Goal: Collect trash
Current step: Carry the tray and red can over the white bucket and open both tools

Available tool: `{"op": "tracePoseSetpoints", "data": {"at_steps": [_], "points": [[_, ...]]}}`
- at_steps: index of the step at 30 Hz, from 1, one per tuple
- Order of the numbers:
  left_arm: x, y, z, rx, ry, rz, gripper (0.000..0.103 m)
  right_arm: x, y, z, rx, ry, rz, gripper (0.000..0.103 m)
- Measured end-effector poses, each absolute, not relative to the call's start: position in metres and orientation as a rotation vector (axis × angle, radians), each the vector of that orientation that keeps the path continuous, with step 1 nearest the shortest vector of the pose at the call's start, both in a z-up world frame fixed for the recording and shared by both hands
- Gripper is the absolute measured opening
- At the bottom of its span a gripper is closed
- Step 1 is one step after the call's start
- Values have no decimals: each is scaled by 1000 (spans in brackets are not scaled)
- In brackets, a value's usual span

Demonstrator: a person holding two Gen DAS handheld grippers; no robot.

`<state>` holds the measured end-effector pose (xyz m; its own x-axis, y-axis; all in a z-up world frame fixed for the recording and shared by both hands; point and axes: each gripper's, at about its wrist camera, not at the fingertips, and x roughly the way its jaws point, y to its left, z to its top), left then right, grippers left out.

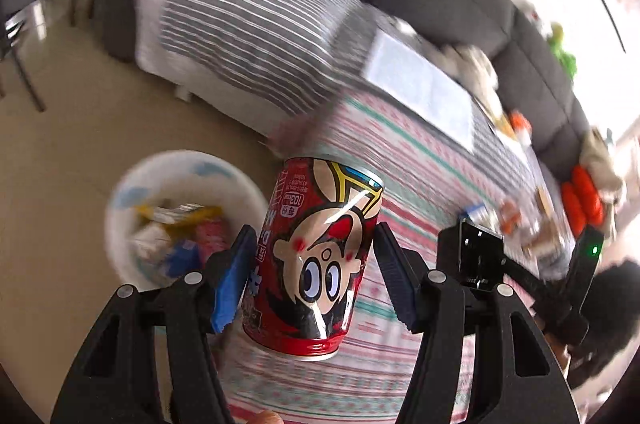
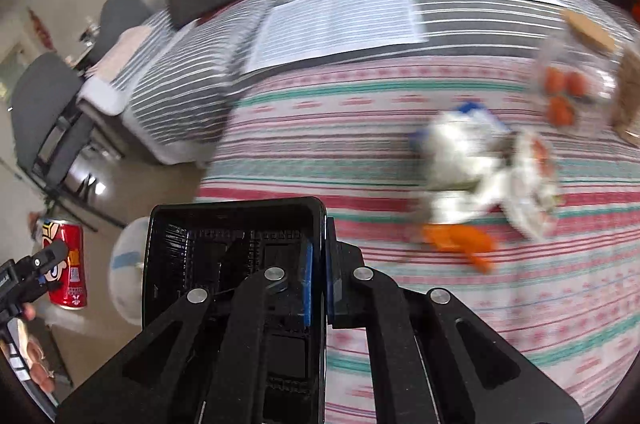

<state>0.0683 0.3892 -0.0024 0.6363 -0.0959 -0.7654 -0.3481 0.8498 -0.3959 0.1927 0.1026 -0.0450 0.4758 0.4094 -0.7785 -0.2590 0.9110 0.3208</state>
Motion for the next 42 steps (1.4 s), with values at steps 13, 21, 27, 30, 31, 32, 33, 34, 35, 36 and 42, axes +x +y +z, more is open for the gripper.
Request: {"op": "tracePoseSetpoints", "data": {"at_steps": [13, 21, 27, 30, 31, 32, 33, 34, 35, 36, 42], "points": [[15, 503, 8, -691, 754, 381, 60, 178, 302, -70, 49, 1061, 591, 12], [16, 514, -5, -689, 797, 385, 60, 171, 325, -63, 11, 998, 547, 53], [27, 508, -15, -699, 834, 351, 60, 175, 301, -52, 10, 960, 481, 65], [36, 498, -18, -692, 853, 327, 60, 174, 285, -43, 8, 926, 444, 70], [40, 495, -20, -687, 861, 319, 60, 175, 279, -40, 13, 920, 436, 70], [43, 492, -22, -682, 869, 312, 60, 176, 275, -39, 18, 918, 428, 71], [48, 487, -24, -674, 881, 306, 60, 177, 268, -37, 25, 916, 416, 73], [52, 483, -27, -665, 894, 304, 60, 178, 262, -35, 30, 914, 406, 74], [55, 481, -29, -659, 903, 304, 60, 179, 255, -34, 33, 912, 396, 76], [61, 478, -33, -647, 922, 307, 60, 179, 251, -33, 33, 910, 389, 78], [71, 471, -41, -639, 971, 321, 74, 172, 226, -27, -2, 882, 358, 87]]}}
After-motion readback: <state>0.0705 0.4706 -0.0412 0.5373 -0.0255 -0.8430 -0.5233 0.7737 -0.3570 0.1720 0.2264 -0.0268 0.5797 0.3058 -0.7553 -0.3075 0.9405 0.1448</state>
